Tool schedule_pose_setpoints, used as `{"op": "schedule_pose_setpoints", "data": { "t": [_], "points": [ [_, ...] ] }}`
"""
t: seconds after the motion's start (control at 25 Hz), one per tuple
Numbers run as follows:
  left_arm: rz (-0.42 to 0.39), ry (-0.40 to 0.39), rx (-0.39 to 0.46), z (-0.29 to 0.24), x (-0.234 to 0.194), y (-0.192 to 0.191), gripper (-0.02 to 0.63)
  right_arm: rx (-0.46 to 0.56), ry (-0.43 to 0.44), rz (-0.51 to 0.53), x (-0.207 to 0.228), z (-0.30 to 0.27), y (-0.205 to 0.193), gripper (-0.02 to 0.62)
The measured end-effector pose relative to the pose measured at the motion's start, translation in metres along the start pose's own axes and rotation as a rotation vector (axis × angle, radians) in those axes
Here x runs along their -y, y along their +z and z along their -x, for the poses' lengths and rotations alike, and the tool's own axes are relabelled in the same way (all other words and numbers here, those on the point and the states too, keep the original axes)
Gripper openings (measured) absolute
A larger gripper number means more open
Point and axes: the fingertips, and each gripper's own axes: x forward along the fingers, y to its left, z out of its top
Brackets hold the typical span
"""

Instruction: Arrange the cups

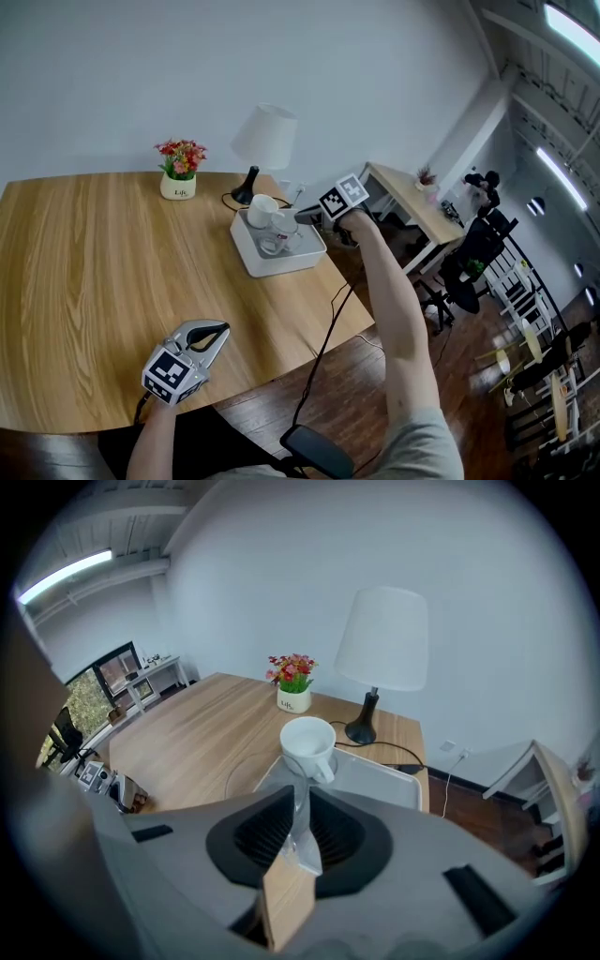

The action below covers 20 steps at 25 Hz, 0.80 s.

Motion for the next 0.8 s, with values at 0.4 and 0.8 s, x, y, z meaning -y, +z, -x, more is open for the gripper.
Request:
{"op": "schedule_pose_setpoints", "data": {
  "t": [0.4, 0.8],
  "points": [
    [0.003, -0.017, 0.007, -0.001, 0.002, 0.003, 0.011, 0.429, -0.053, 0.403, -0.116, 0.081, 0.085, 0.066],
    [-0.013, -0.026, 0.078, 0.001, 0.007, 0.018, 0.011, 0.954, 0.04, 0.33, -0.275, 0.052, 0.016, 0.028]
  ]
}}
